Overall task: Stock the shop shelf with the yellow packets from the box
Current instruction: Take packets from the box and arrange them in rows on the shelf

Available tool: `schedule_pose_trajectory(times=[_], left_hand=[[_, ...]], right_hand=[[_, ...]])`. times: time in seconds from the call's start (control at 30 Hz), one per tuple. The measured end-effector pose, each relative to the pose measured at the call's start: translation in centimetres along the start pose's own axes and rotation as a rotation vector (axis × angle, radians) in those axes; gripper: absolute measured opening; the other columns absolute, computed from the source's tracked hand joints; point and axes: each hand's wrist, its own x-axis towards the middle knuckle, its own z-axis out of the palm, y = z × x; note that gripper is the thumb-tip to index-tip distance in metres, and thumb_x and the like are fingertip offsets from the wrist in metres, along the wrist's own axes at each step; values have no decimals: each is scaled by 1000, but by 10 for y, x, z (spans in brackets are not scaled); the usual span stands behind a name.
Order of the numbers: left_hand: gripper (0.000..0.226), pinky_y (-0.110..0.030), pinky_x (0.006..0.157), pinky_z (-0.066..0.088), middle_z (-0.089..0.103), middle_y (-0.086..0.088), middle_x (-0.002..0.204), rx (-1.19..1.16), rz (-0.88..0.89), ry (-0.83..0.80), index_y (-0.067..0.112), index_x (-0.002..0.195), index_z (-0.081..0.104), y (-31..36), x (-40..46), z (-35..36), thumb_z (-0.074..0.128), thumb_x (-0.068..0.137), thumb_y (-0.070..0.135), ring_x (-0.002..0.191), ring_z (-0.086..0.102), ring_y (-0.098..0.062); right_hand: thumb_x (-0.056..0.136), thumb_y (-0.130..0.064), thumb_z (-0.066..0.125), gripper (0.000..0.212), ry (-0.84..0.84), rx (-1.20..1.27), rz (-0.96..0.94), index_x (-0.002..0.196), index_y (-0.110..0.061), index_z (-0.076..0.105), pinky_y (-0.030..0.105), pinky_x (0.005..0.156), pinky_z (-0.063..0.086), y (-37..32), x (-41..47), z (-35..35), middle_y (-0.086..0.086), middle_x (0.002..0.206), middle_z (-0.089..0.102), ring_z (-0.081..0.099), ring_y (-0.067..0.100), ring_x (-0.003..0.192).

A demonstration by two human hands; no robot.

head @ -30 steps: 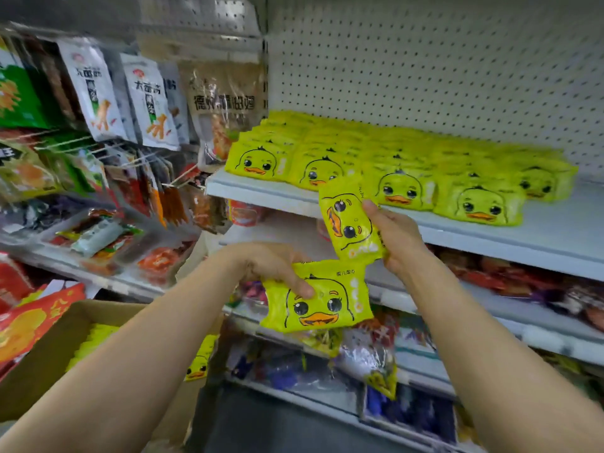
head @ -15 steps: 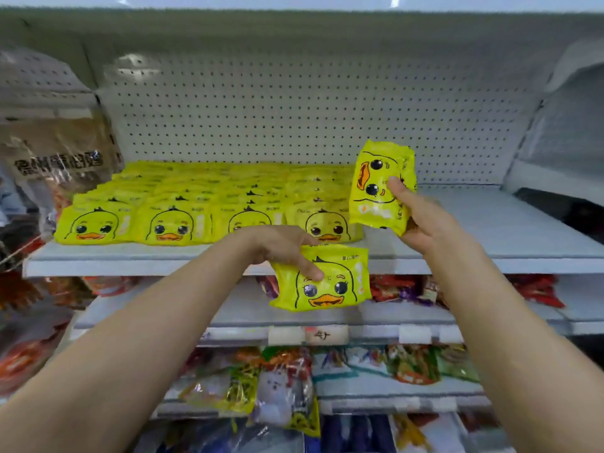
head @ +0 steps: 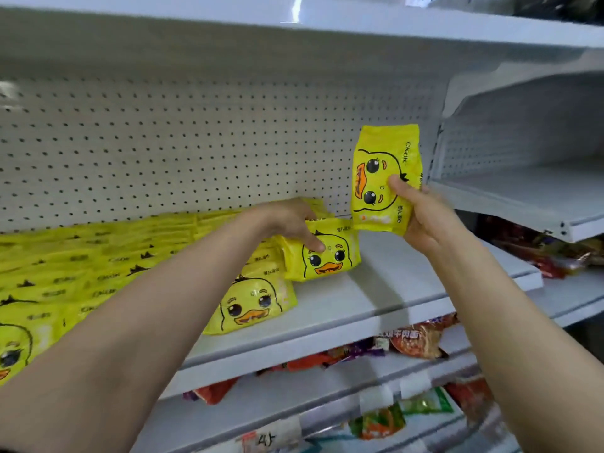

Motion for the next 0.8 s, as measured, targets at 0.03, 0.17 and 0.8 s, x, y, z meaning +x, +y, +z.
schedule_pose_trajectory(times=[0.03, 0.17, 0.8], left_hand=[[87, -41, 110, 39, 45, 0, 145, 25, -10, 20, 18, 142, 46, 0, 10, 0, 82, 70, 49, 133, 43, -23], [78, -40, 109, 39, 45, -2, 146, 85, -24, 8, 16, 140, 49, -6, 44, 2, 80, 74, 46, 133, 43, -25], [80, -41, 95, 45, 55, -1, 125, 219, -224, 305, 18, 122, 48, -35, 84, 38, 86, 61, 51, 122, 44, -24]], right_hand=[[79, -22, 73, 52, 5, 1, 3, 129, -11, 62, 51, 73, 60, 1, 4, -3, 12, 117, 71, 71, 31, 103], [78, -19, 74, 51, 34, -27, 28, 127, -8, 63, 52, 71, 60, 8, 22, -20, 15, 114, 72, 71, 33, 101], [84, -15, 74, 34, -100, -118, 117, 118, -9, 68, 43, 68, 61, 16, 129, -36, 11, 106, 75, 74, 28, 94]])
